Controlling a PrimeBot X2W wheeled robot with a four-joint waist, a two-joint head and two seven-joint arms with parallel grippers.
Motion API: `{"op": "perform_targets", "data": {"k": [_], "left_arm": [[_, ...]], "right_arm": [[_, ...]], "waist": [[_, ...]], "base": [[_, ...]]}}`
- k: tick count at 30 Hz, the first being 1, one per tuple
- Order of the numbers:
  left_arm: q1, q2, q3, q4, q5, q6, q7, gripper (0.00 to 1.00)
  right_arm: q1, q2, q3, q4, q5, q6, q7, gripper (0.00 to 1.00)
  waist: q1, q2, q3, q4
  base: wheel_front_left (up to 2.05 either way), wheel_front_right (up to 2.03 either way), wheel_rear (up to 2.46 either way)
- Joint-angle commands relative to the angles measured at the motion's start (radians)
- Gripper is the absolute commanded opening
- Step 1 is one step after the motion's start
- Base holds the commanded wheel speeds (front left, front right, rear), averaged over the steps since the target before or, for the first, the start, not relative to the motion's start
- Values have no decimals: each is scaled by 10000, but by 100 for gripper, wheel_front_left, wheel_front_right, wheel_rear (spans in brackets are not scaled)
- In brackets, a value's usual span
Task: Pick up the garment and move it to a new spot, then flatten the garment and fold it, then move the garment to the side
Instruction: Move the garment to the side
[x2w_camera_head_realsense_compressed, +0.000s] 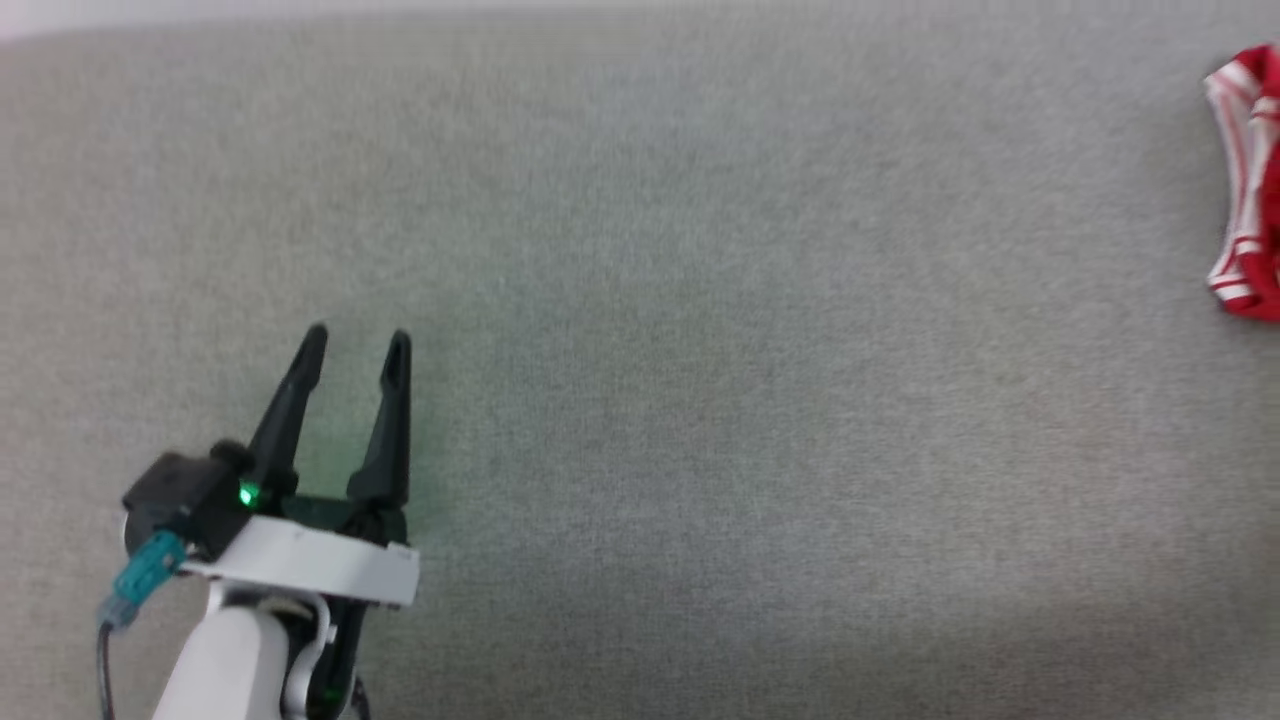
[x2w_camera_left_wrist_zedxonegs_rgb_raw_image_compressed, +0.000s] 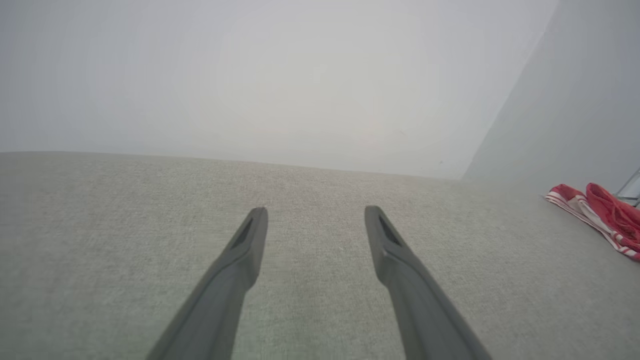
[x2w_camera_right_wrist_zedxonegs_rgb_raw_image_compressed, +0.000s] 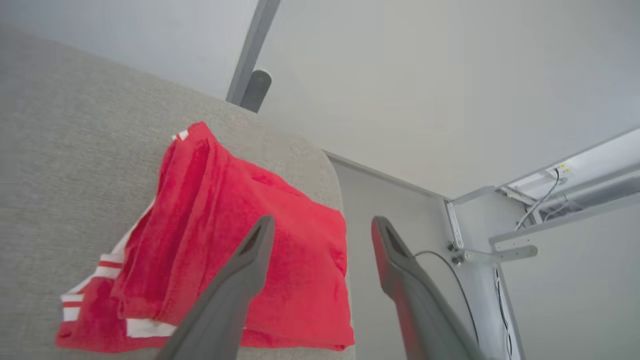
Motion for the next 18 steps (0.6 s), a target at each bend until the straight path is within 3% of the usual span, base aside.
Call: {"op": "perform_targets", "data": {"k": [1,10,18], "left_arm": [[177,56,68,15,84,-18,-35,100],[992,54,330,217,227,-18,-37,100],[1801,51,554,404,311,-18,-37,100]], "right_arm": [[203,121,-75,-30,40,-15,-147,100],[1746,1586,-653,-799,-10,-15,-1523,100],[3407,2362,-827,-1629,215,-15,-2707,100]], "waist": [[0,0,-654,-218],[0,0,-1979,-319],[0,0,-2900,-259]], "base": [[0,0,0],[0,0,0],[0,0,0]]}}
